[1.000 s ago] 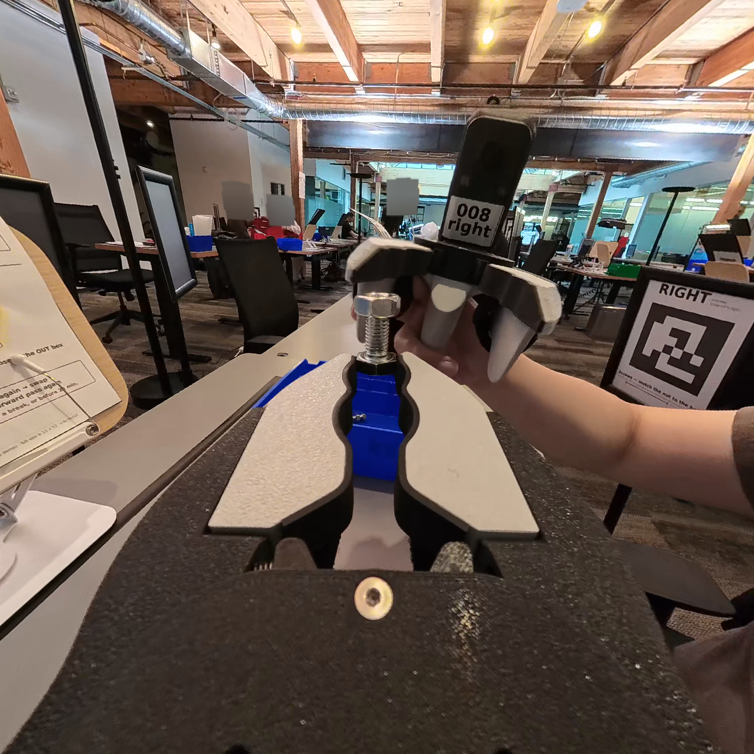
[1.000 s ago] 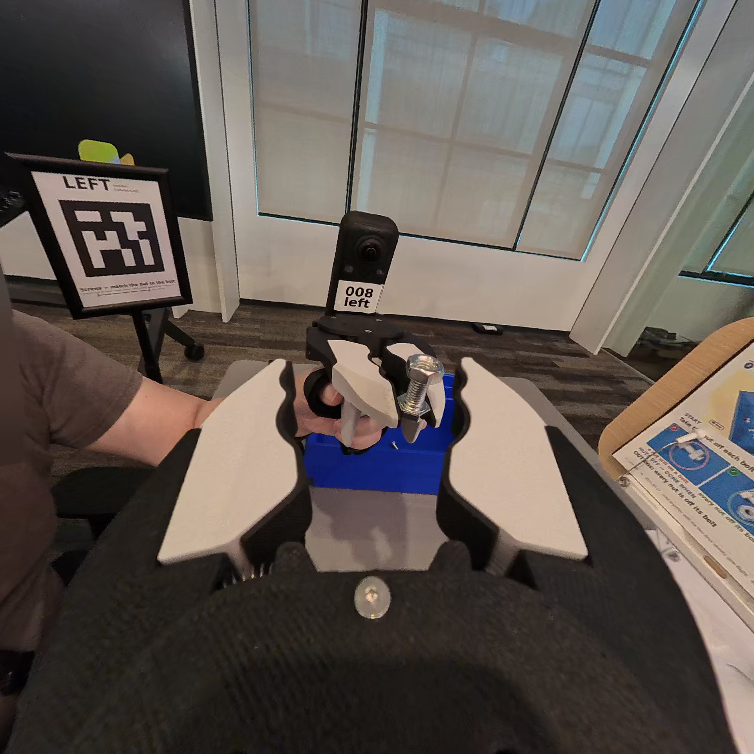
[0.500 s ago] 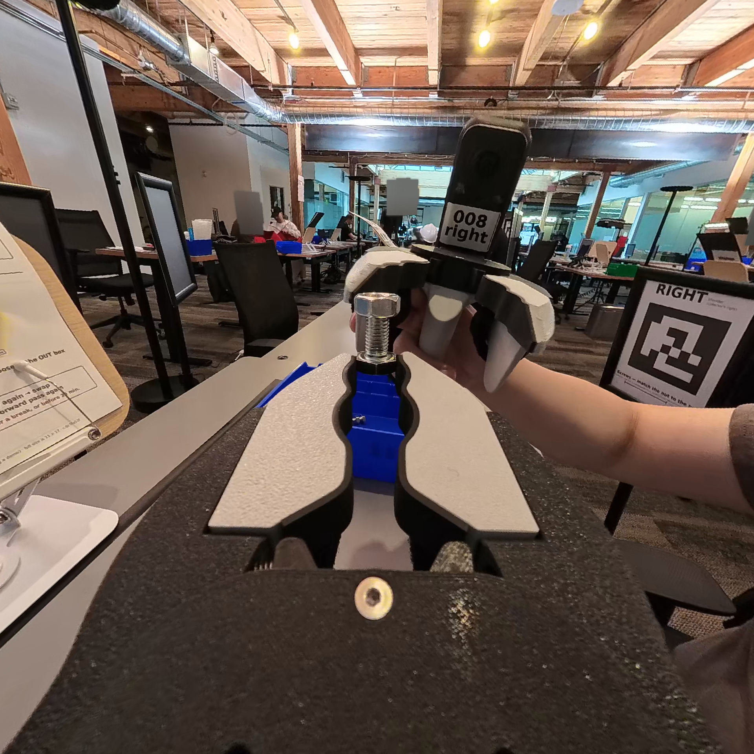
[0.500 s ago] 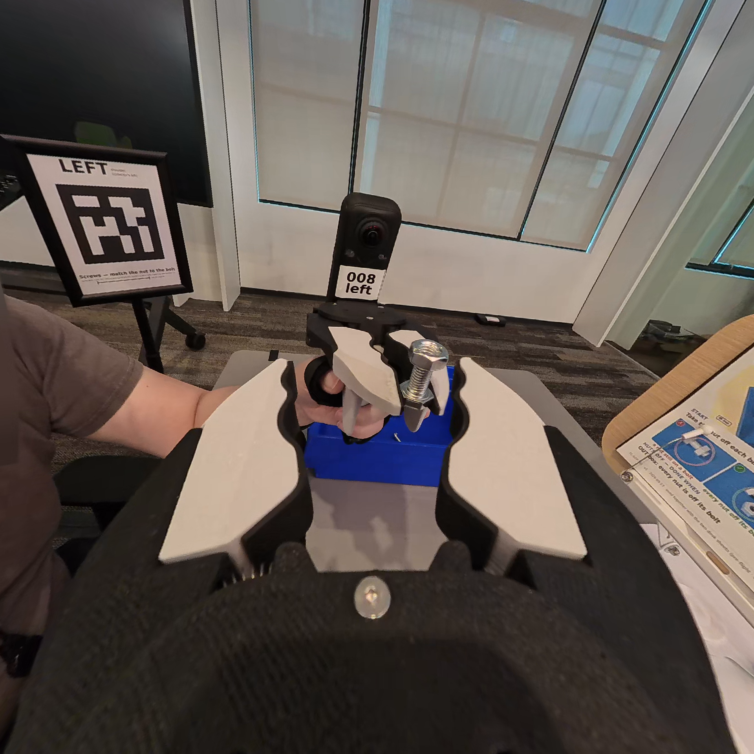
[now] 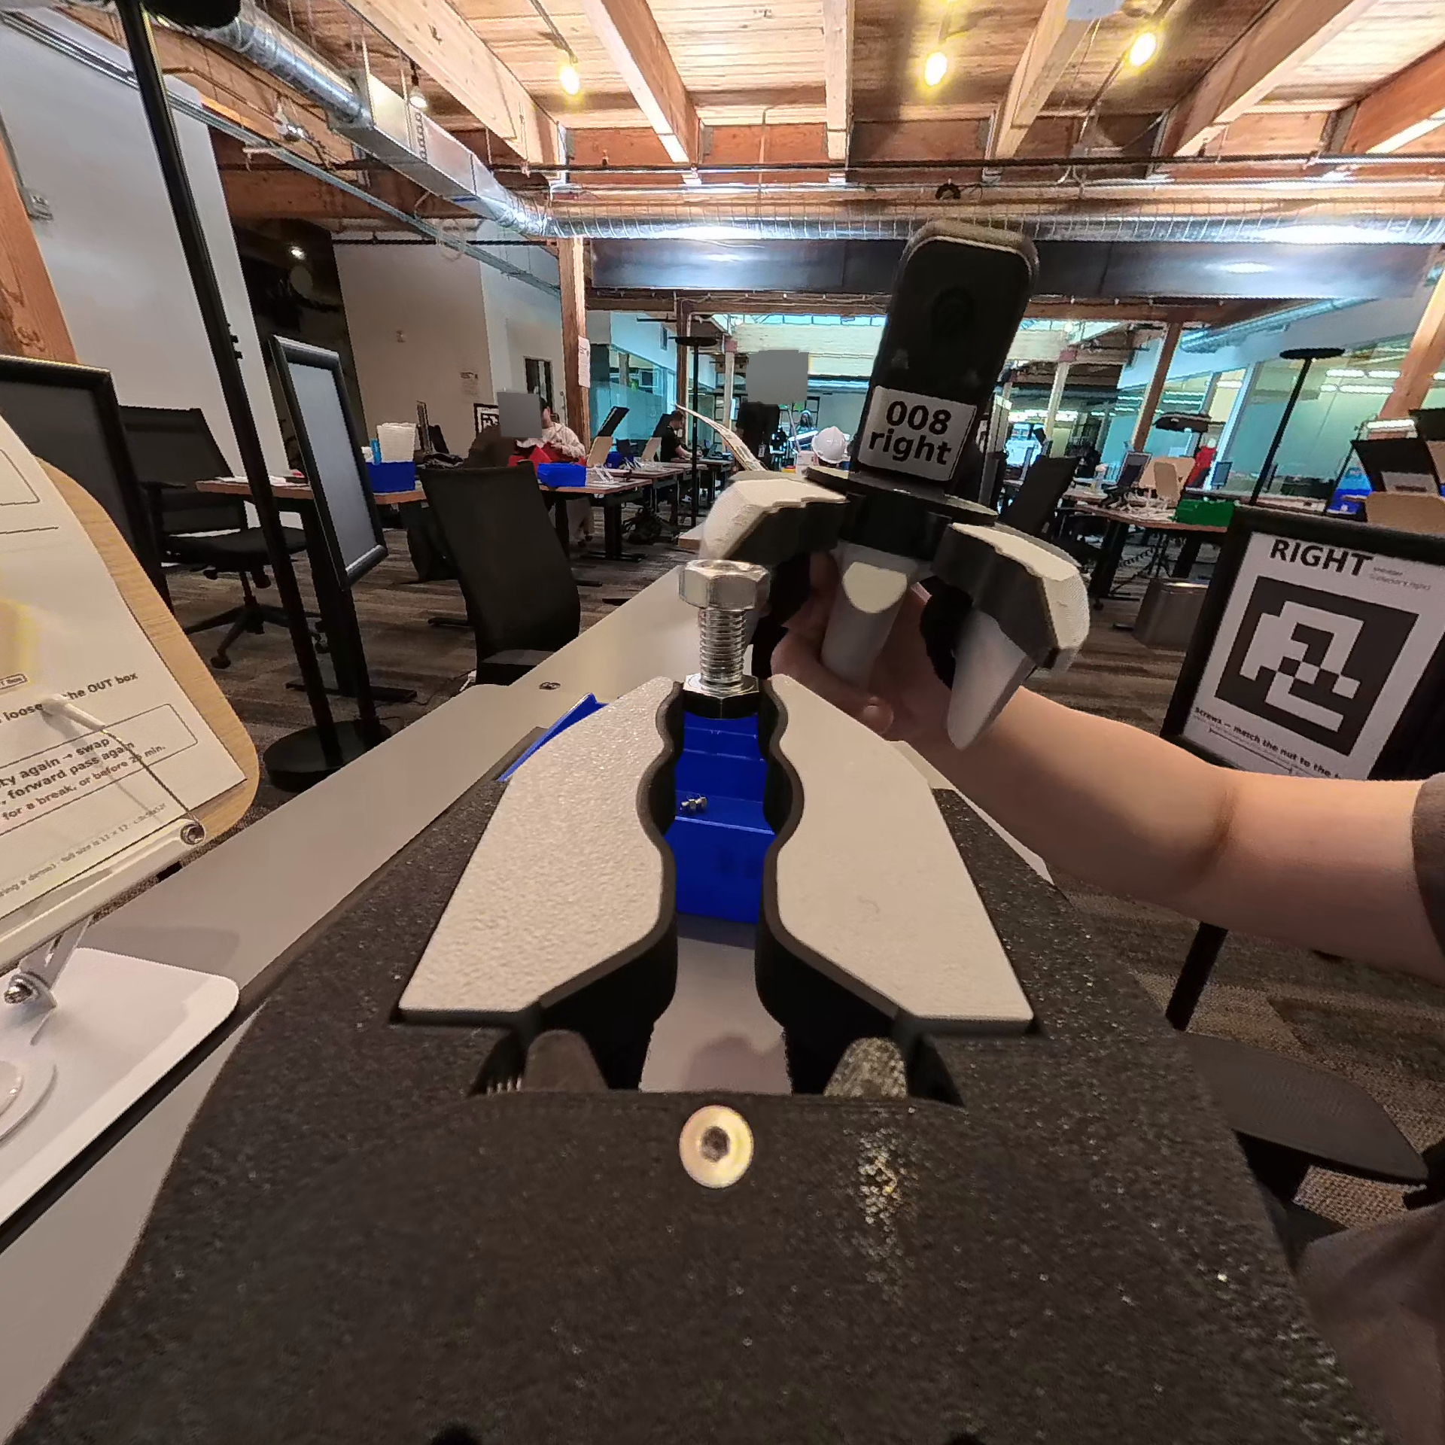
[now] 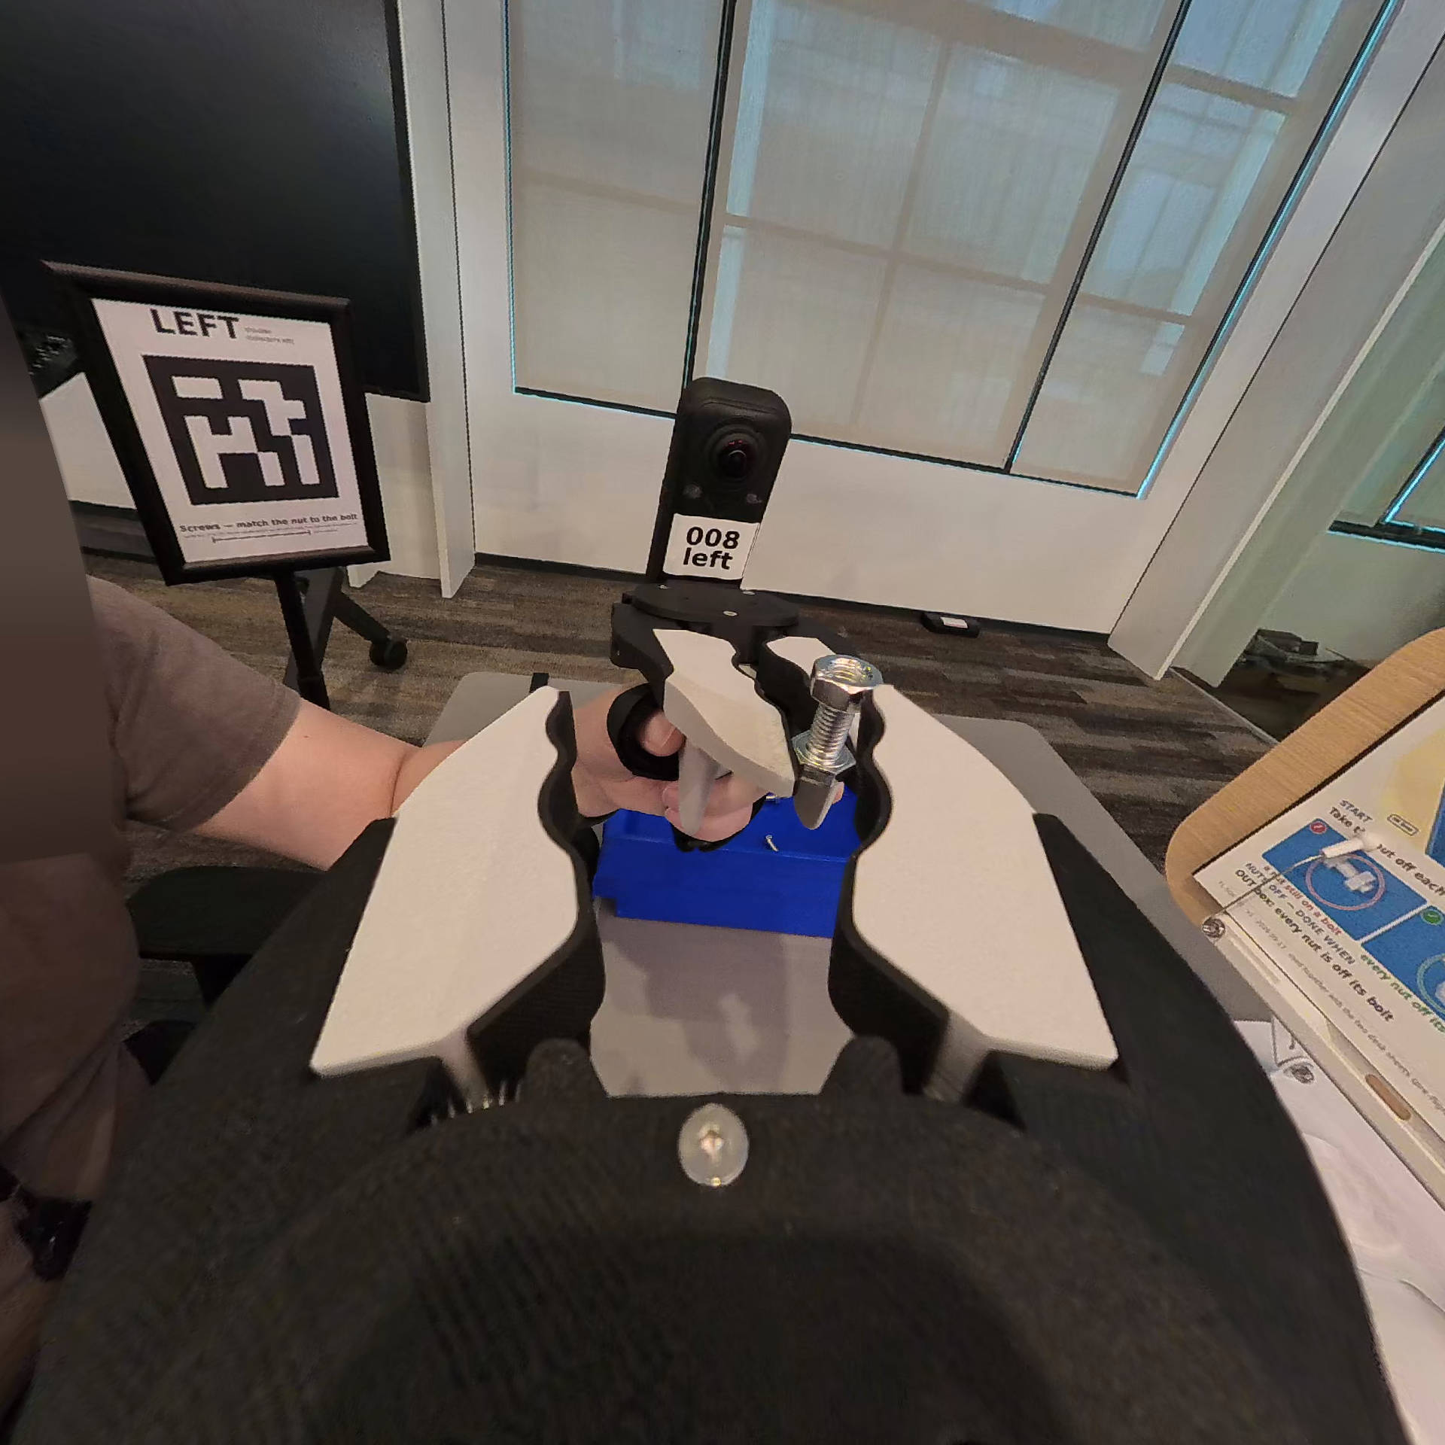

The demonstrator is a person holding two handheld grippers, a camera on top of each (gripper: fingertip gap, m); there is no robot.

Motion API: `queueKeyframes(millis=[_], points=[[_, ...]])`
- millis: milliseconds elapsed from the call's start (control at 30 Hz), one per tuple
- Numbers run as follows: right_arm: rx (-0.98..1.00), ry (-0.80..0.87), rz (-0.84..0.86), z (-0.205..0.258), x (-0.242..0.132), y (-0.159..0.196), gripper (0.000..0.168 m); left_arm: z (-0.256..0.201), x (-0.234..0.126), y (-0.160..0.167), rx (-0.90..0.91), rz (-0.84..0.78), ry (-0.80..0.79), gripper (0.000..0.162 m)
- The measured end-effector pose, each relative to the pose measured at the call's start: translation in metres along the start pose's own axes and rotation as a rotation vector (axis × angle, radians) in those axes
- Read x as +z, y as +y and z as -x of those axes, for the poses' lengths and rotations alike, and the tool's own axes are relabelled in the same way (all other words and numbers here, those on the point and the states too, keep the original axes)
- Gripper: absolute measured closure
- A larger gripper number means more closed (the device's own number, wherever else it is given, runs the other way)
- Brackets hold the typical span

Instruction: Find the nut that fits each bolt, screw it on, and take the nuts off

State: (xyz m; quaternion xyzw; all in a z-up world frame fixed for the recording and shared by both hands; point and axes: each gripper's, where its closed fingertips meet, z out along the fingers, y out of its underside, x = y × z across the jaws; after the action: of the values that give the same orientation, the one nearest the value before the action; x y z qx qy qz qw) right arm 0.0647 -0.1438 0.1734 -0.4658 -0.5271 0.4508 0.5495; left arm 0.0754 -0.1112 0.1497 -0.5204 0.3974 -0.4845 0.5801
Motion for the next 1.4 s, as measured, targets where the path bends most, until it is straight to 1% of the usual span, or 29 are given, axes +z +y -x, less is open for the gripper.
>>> queueKeyframes(millis=[333,433,500,600,833,967,1167,1300,1400], points=[[-0.023,0.041,0.004,-0.005,0.001,-0.001,0.097,-0.002,0.001,0.001,0.002,0.008,0.007,0.144],[-0.058,0.088,0.005,-0.011,0.0,-0.003,0.107,-0.006,0.002,0.002,0.0,0.015,0.028,0.144],[-0.051,0.094,-0.005,-0.016,-0.001,-0.005,0.108,-0.012,0.004,0.003,-0.007,0.014,0.064,0.144],[0.014,0.013,-0.056,-0.012,-0.004,-0.01,0.12,-0.021,0.005,0.001,-0.039,0.004,0.121,0.144],[0.124,-0.148,-0.11,-0.002,-0.009,-0.012,0.134,-0.034,0.005,-0.001,-0.066,-0.002,0.207,0.144],[0.176,-0.223,-0.142,0.002,-0.013,-0.016,0.135,-0.046,0.004,-0.002,-0.091,-0.006,0.29,0.144],[0.177,-0.339,-0.157,0.021,-0.014,-0.02,0.135,-0.066,0.001,-0.007,-0.14,-0.021,0.422,0.144],[0.19,-0.362,-0.147,0.024,-0.012,-0.021,0.135,-0.071,0.001,-0.005,-0.13,-0.009,0.448,0.144],[0.197,-0.4,-0.144,0.03,-0.012,-0.022,0.138,-0.074,0.001,-0.004,-0.127,-0.002,0.459,0.144]])
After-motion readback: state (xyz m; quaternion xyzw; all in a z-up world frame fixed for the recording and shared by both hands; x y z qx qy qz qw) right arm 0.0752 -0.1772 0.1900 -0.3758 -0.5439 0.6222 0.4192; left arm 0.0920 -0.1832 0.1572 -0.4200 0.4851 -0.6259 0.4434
